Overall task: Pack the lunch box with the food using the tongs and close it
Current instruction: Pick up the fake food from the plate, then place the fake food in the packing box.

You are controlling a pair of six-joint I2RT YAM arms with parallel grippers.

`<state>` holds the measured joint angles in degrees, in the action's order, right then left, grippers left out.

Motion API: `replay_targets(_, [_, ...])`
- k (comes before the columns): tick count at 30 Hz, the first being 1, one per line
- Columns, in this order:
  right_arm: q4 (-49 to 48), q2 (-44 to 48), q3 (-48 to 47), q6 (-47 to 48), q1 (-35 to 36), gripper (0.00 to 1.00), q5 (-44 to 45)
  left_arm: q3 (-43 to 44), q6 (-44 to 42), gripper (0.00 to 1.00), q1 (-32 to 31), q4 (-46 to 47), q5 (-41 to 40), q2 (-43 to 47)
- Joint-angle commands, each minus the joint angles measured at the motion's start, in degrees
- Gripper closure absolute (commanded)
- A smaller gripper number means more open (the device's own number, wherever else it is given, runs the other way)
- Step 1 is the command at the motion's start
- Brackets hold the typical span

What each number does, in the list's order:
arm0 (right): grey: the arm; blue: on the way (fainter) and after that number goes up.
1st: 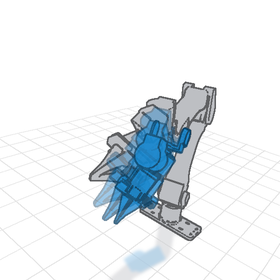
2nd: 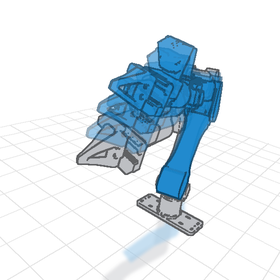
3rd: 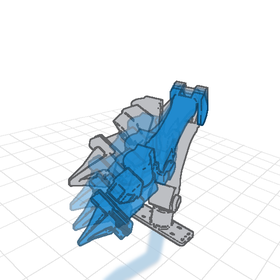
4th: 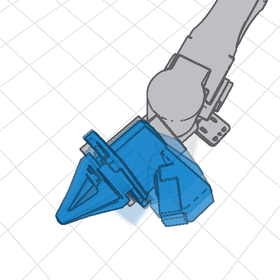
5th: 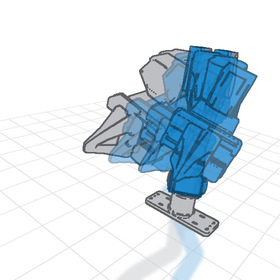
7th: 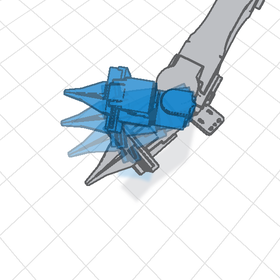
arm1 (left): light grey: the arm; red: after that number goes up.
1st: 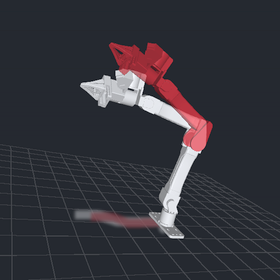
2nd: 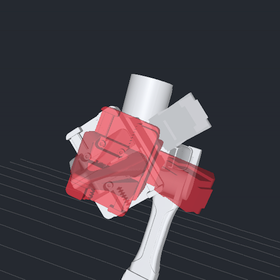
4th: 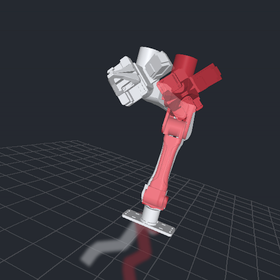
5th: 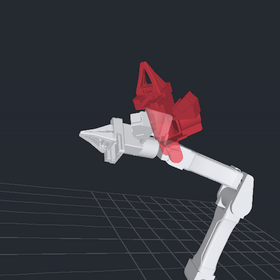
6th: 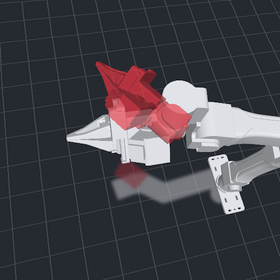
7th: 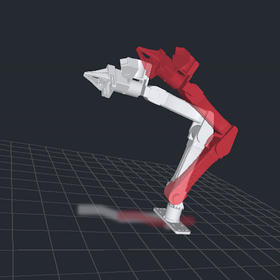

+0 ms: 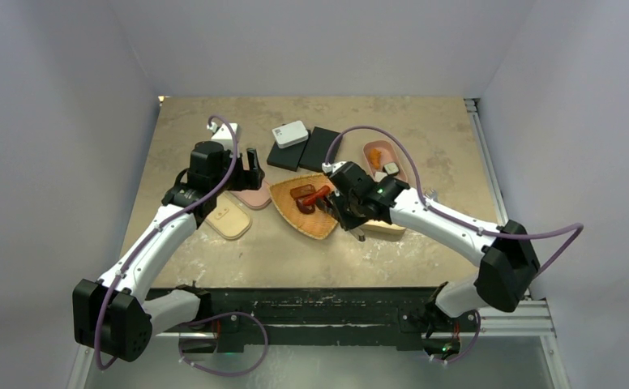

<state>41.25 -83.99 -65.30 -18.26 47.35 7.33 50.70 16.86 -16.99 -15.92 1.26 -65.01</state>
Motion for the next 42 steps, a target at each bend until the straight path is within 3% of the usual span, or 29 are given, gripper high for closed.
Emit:
replay_targets(1, [-0.47, 3.4, -3.47, -1.69, 0.28, 0.93, -0.94, -0.25, -0.5, 0.22, -0.06, 1.4, 0.1, 1.46])
replay_targets(9, [1.84, 5.19, -4.5, -3.48, 0.29, 0.94, -1.29, -0.2, -0.48, 0.22, -0.06, 1.42, 0.15, 1.73])
replay_targets(18, [1.57, 6.74, -5.23, -5.38, -1.53, 0.94, 4.59, -0.22, -0.47, 0.22, -0.06, 1.42, 0.15, 1.86])
replay_targets(34, [-11.76, 5.67, -4.66, 5.39, -24.28, 0.95, 1.33, -0.33, -0.34, 0.22, -0.06, 1.6, 0.59, 2.33])
replay_targets(42, [-14.92, 1.27, -5.33, 7.04, -29.26, 0.95, 0.92, -0.42, -0.34, 0.22, -0.06, 1.66, 0.74, 2.52])
